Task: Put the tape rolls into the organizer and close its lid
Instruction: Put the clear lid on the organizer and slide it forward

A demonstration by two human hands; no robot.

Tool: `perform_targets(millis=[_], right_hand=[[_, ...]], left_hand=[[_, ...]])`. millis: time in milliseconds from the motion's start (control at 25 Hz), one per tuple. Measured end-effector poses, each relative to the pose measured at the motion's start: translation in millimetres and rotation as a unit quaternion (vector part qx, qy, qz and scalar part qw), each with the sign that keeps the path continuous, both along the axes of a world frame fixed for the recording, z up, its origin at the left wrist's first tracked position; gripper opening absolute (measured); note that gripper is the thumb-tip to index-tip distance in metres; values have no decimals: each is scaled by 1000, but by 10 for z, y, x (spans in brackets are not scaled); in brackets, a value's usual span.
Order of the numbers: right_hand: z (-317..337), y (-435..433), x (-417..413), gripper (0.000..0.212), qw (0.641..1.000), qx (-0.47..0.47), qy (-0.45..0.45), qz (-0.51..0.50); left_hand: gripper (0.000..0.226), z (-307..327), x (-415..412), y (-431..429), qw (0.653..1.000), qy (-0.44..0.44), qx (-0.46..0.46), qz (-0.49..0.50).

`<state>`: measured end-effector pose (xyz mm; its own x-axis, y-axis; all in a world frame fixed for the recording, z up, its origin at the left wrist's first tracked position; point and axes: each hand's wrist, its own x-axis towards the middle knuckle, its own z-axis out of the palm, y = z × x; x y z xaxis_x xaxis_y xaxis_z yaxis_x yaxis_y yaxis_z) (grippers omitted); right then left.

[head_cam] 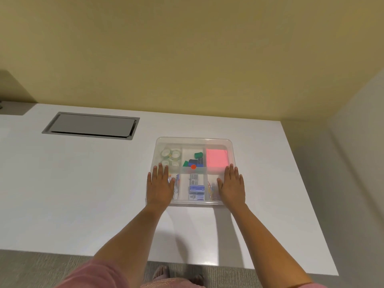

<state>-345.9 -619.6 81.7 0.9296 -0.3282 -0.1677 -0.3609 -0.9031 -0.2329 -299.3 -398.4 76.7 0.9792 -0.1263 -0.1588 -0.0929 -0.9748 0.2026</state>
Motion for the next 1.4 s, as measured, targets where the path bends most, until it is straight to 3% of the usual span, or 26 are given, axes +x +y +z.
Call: perform_targets(millis=[400,600,800,1000,1080,1280,1400], right_hand=[[-65,-73,806,63,1000,12,15,-7],[-110,-111,1165,61,999,15,-22,-17],[-197,-109,1318,60,1000,-11,-19,-11],[-271,-102,1301,59,998,-41,-34,-18],[-290,-100,1300,59,998,-46,-38,-21],[-271,-106,1323,61,998,-31,-40,-26],[-265,-112,1328,59,999,-27,-39,-23]], left_hand=[[60,-34,752,-115,999,8,-14,-28],[66,-106,1077,-175,999,-14,11,-27],[100,-98,1152,-257,999,-47,11,-18],[64,-74,1144,-272,997,-66,-18,-20],[62,-106,1174,-282,998,-57,-13,-14],[95,-70,1172,-278,998,-54,-17,-20],[99,-33,1173,-284,999,-40,-23,-20]])
